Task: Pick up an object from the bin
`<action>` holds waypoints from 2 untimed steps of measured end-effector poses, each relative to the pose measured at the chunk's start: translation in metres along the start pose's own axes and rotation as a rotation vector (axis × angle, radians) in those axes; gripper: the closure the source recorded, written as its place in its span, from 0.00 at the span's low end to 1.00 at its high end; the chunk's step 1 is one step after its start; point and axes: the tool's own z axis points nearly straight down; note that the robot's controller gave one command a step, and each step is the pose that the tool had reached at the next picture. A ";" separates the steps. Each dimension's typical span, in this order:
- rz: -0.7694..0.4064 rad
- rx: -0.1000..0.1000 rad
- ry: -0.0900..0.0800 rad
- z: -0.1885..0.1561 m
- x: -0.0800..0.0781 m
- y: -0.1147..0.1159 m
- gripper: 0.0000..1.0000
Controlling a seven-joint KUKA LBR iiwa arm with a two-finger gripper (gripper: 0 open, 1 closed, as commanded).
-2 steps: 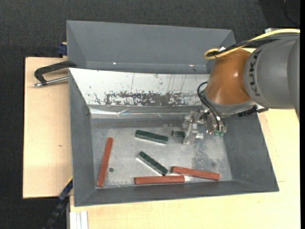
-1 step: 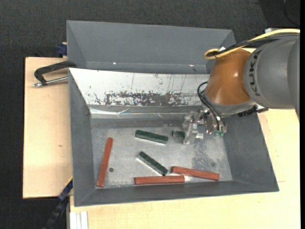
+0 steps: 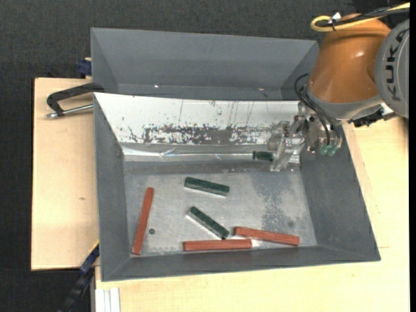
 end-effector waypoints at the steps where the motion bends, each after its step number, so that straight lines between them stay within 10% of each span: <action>1: 0.000 0.000 0.000 0.000 0.000 0.000 1.00; 2: -0.103 -0.001 0.003 -0.029 0.003 -0.012 1.00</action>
Offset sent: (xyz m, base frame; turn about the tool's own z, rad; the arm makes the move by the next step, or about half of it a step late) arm -0.0171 -0.0596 0.1374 -0.4546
